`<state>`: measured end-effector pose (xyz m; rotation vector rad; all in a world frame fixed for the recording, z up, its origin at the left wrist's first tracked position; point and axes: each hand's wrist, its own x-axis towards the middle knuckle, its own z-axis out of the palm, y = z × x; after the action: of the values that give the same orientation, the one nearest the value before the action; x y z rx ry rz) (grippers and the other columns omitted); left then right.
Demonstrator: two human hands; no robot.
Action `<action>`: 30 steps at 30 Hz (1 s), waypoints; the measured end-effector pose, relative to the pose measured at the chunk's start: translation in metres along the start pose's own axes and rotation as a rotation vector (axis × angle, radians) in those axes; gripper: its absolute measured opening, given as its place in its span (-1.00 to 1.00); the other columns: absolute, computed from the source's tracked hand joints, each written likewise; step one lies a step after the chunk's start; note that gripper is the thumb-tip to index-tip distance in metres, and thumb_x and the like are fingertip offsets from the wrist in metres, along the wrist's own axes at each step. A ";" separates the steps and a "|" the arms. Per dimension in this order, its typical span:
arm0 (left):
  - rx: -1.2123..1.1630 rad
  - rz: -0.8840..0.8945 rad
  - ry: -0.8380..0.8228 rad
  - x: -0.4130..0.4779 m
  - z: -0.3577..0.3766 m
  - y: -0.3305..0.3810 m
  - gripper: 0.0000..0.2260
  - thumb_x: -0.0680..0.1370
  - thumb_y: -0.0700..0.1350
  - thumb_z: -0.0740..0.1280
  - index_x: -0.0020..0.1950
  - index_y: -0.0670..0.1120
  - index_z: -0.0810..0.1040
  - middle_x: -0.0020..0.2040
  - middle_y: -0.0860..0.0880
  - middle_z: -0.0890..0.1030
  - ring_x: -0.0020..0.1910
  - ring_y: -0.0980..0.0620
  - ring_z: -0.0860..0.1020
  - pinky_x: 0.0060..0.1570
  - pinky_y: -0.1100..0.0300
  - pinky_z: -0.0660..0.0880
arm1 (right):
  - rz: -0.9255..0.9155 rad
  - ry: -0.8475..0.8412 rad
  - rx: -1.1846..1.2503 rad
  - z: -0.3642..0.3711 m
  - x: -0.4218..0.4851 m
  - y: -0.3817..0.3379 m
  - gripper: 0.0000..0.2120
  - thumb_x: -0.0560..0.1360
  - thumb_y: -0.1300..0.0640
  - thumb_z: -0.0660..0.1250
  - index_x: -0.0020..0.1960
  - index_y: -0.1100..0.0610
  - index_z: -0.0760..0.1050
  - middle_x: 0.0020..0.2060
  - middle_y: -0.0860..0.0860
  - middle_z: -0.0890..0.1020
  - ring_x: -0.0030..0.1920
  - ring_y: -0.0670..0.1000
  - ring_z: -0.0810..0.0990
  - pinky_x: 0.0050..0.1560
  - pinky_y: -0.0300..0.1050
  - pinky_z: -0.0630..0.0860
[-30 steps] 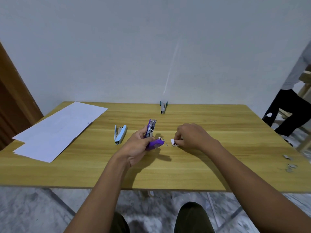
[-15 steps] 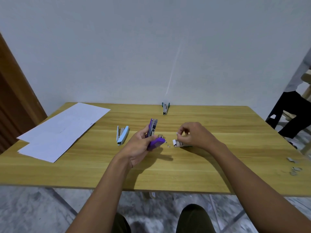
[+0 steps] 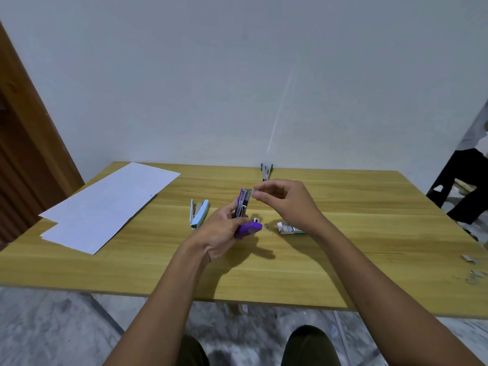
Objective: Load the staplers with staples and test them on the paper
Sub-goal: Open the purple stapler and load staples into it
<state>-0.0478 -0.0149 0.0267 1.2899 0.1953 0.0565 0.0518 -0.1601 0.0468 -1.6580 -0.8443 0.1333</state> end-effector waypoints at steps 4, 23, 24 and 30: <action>0.015 0.004 -0.011 -0.002 -0.003 0.001 -0.49 0.58 -0.45 0.19 0.44 -0.03 0.41 -0.12 -0.13 0.34 -0.25 0.08 0.44 -0.32 0.33 0.53 | 0.013 0.033 0.029 0.012 0.005 0.000 -0.92 0.47 0.19 0.49 -0.05 0.05 0.70 -0.15 -0.07 0.74 -0.10 -0.14 0.69 -0.01 -0.30 0.58; -0.023 0.020 -0.039 -0.008 -0.006 0.007 -0.48 0.58 -0.45 0.19 0.48 -0.04 0.38 -0.12 -0.13 0.33 -0.40 0.19 0.53 -0.38 0.34 0.50 | -0.010 0.125 0.029 0.028 0.008 0.007 -0.89 0.47 0.08 0.49 -0.14 -0.14 0.68 -0.15 -0.16 0.74 0.01 0.07 0.65 -0.01 -0.20 0.55; -0.025 0.019 -0.038 -0.008 -0.006 0.007 -0.47 0.58 -0.45 0.19 0.48 -0.05 0.38 -0.13 -0.13 0.33 -0.40 0.19 0.52 -0.39 0.35 0.50 | -0.007 0.130 0.043 0.029 0.008 0.007 -0.90 0.47 0.09 0.49 -0.13 -0.13 0.69 -0.14 -0.15 0.74 0.02 0.07 0.65 0.03 -0.19 0.55; -0.024 0.026 -0.043 -0.010 -0.004 0.008 -0.47 0.58 -0.47 0.17 0.49 -0.07 0.36 -0.18 -0.11 0.34 -0.43 0.19 0.55 -0.42 0.35 0.48 | 0.007 0.139 0.063 0.032 0.008 0.007 -0.94 0.47 0.05 0.49 -0.12 -0.11 0.69 -0.12 -0.10 0.74 0.02 0.08 0.64 0.05 -0.22 0.54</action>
<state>-0.0581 -0.0109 0.0345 1.2690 0.1411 0.0529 0.0449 -0.1299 0.0344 -1.5923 -0.7220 0.0484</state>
